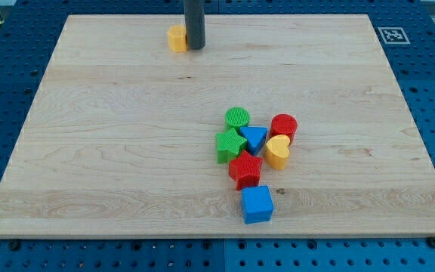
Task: Push yellow hexagon towards top left
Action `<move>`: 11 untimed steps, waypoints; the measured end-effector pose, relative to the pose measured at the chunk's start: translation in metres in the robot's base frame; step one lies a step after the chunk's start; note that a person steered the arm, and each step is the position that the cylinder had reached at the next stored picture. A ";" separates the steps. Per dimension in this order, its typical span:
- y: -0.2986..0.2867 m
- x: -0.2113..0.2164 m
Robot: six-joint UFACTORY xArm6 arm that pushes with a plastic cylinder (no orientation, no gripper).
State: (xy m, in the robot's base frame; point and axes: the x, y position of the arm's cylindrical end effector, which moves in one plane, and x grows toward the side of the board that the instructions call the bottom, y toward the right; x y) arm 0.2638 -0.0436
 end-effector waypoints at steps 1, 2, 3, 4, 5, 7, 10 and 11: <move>0.000 -0.023; 0.009 -0.021; 0.016 -0.003; 0.004 0.007; -0.001 0.007; -0.052 -0.011; -0.097 -0.011; -0.124 -0.011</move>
